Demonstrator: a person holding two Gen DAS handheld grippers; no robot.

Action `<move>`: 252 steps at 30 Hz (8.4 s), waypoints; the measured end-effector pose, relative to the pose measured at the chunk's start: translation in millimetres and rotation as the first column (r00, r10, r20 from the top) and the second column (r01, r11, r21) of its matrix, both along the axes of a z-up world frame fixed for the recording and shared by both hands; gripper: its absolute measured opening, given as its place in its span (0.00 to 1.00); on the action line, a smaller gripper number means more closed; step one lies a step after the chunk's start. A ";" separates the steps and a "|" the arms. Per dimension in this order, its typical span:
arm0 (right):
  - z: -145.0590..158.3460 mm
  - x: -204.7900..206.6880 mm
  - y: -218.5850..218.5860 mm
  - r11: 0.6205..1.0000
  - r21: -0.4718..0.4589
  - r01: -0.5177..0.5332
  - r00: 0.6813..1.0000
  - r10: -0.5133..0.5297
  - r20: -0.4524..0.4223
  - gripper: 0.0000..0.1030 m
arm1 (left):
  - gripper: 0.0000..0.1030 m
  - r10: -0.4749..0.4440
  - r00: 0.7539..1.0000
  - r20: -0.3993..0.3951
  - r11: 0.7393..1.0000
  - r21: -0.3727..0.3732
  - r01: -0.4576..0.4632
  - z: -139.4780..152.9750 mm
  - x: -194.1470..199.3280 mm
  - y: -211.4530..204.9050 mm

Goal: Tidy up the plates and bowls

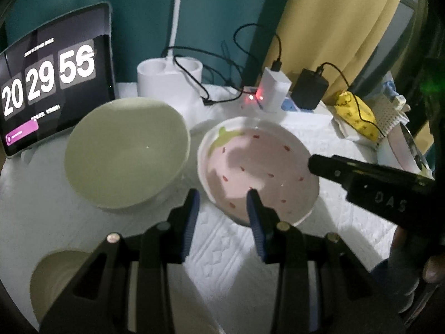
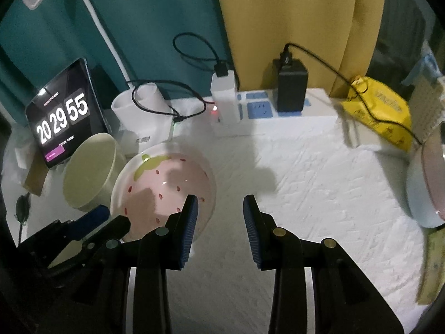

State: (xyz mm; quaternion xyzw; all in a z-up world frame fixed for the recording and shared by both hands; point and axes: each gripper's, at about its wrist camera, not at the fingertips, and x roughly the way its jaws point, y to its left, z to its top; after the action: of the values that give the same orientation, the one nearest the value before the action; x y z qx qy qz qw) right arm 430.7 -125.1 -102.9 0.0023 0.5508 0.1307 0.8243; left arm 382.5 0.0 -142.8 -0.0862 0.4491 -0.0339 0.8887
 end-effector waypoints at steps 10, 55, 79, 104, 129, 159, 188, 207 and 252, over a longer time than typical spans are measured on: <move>-19.0 9.5 7.6 1.000 0.003 -0.008 0.999 0.008 -0.047 0.35 | 0.36 -0.001 1.000 -0.030 1.000 -0.002 0.001 -10.0 11.1 -4.2; 13.5 -17.4 13.8 0.999 -0.031 -0.028 0.997 0.030 0.064 0.09 | 0.31 -0.013 0.995 0.094 1.000 0.015 0.012 23.8 -22.1 -8.5; 72.9 -68.8 16.4 0.999 -0.026 -0.035 0.986 0.038 0.161 0.09 | 0.31 -0.012 0.983 0.181 1.000 -0.003 0.013 67.8 -78.6 -6.2; 98.7 -131.6 -13.5 1.000 -0.010 0.016 0.983 -0.014 0.184 0.10 | 0.31 -0.083 0.974 0.211 0.997 0.006 0.083 83.5 -136.6 -35.4; 69.1 -184.3 -63.7 0.995 0.026 0.099 0.988 -0.101 0.118 0.10 | 0.31 -0.160 0.980 0.119 0.987 0.038 0.157 47.5 -171.8 -76.7; 40.7 -195.1 -69.5 0.993 -0.082 0.083 0.993 -0.075 0.093 0.27 | 0.35 -0.199 0.978 0.059 0.976 0.107 0.192 28.9 -175.5 -90.0; 93.9 -177.8 -5.2 0.997 -0.079 -0.008 0.981 0.023 0.193 0.30 | 0.37 -0.075 0.979 0.188 0.997 0.033 0.070 74.9 -168.7 -4.3; 94.3 -153.0 58.2 0.993 -0.098 -0.070 0.978 0.087 0.190 0.30 | 0.40 -0.001 0.972 0.233 1.000 0.018 -0.004 89.2 -152.4 65.9; 18.4 -26.5 153.0 0.988 -0.132 -0.085 0.995 0.092 0.049 0.30 | 0.42 0.053 0.995 0.086 0.998 -0.049 -0.049 26.7 -12.8 152.9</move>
State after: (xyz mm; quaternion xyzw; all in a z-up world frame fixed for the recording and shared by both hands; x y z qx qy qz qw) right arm 404.2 27.9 -84.5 -0.0795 0.5347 0.1312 0.8310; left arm 369.8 152.9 -116.1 -0.1168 0.4065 -0.0254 0.9058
